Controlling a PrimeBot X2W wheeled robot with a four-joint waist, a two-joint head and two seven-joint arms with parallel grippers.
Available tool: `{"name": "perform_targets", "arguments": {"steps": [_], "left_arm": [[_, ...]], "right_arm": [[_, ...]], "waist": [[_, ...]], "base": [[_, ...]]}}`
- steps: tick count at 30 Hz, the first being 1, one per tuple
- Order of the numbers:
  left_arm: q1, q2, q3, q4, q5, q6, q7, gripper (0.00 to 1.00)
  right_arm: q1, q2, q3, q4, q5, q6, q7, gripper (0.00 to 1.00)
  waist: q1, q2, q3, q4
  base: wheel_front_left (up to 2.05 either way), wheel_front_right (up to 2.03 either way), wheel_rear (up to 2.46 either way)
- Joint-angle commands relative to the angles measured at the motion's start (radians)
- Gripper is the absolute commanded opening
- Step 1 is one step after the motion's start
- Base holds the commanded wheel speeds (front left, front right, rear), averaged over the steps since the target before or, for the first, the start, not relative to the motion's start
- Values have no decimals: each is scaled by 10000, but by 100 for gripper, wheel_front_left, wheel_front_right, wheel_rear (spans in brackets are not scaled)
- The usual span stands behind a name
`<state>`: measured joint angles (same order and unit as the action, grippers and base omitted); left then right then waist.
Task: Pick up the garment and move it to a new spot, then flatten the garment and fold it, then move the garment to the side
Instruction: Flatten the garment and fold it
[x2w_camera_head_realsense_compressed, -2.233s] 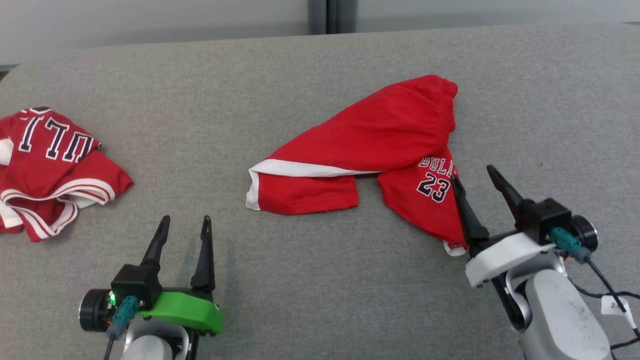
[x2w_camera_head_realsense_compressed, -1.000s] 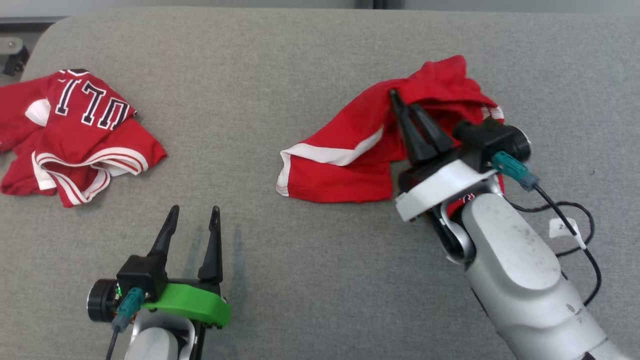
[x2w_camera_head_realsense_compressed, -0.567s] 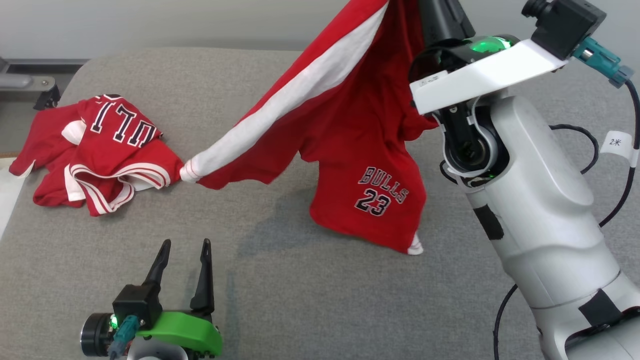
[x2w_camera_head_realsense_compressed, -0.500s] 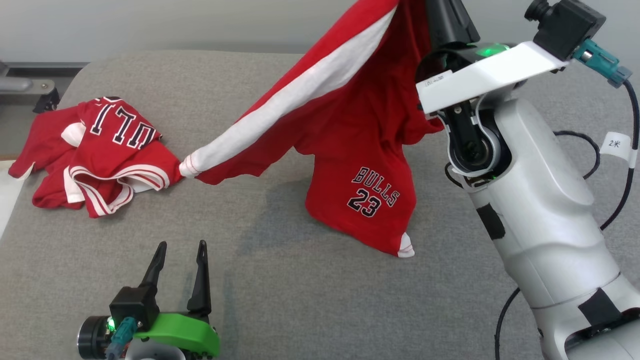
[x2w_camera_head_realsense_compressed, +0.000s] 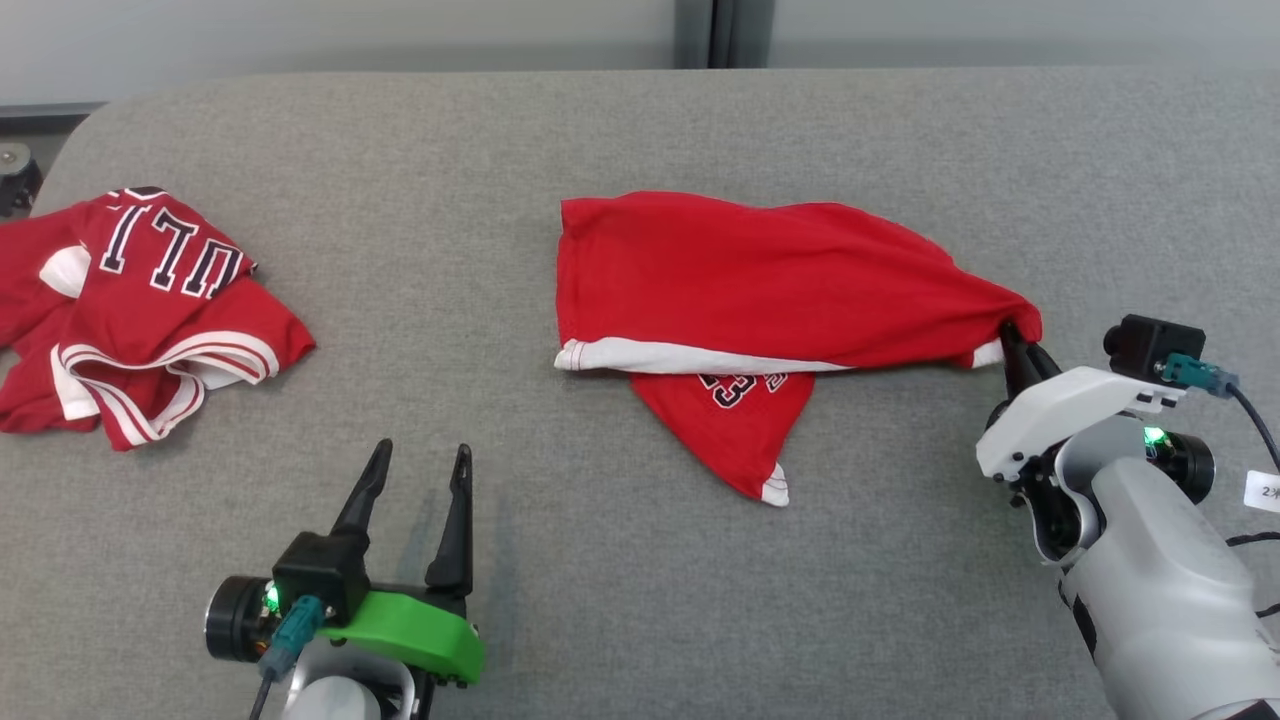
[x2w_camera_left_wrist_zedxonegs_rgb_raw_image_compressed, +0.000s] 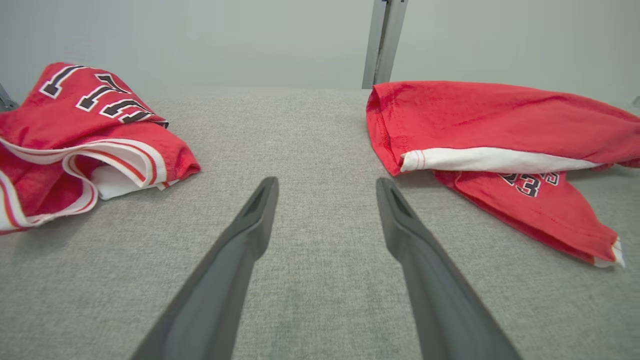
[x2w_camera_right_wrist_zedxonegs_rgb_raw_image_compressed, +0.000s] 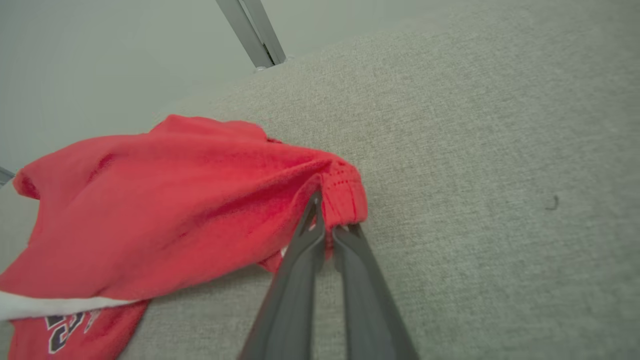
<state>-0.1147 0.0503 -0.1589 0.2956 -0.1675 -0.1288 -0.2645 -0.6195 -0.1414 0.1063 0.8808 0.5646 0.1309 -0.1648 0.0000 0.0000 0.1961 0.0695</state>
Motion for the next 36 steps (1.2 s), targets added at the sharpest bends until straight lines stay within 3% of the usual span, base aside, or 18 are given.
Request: {"name": "perform_targets", "arguments": {"steps": [1, 8, 13, 17, 25, 32, 33, 34, 35, 36], "left_arm": [[-197, 22, -88, -4, 39, -32, 1, 100], [-471, 22, -484, -37, -50, -32, 1, 100], [-955, 24, -615, -31, -146, -33, 1, 100], [-1512, 54, -884, 119, -251, -33, 3, 100], [-2527, 282, -1217, 1140, -654, -33, 1, 100], [-3104, 443, -1253, 2174, -1020, -33, 3, 100], [-3133, 449, -1270, 2251, -1067, -33, 1, 95], [-3148, 443, -1285, 2326, -1144, -33, 3, 49], [-3177, 449, -1285, 2355, -1143, -33, 3, 38], [-3210, 462, -1299, 2379, -1159, -33, 3, 14]], "right_arm": [[152, -12, -52, 126, -313, -3, -272, 100], [311, -112, -206, -420, -2051, -2, -1002, 100], [1055, 285, -1199, -2780, -3773, -3, -1007, 100], [1607, 607, -1608, -3984, -4588, -3, -1001, 100], [2230, 879, -1687, -4756, -5074, -5, -1002, 100], [2405, 892, -1457, -4969, -4730, -5, -1003, 100], [2415, 891, -1452, -4976, -4699, -3, -1003, 100], [2420, 891, -1451, -4992, -4671, -5, -1003, 100], [2416, 892, -1456, -4999, -4651, -3, -1003, 100], [2417, 892, -1468, -5008, -4647, -3, -1005, 100]], "waist": [[0, 0, 184, -157], [0, 0, 312, -399], [0, 0, 588, -726], [0, 0, 900, -987], [0, 0, 1508, -1522], [0, 0, 1745, -1793], [0, 0, 1754, -1805], [0, 0, 1763, -1817], [0, 0, 1770, -1821], [0, 0, 1773, -1816]], "base": [[0, 0, 0], [0, 0, 0], [0, 0, 0], [0, 0, 0], [0, 0, 0], [0, 0, 0], [0, 0, 0], [0, 0, 0], [0, 0, 0], [0, 0, 0]]}}
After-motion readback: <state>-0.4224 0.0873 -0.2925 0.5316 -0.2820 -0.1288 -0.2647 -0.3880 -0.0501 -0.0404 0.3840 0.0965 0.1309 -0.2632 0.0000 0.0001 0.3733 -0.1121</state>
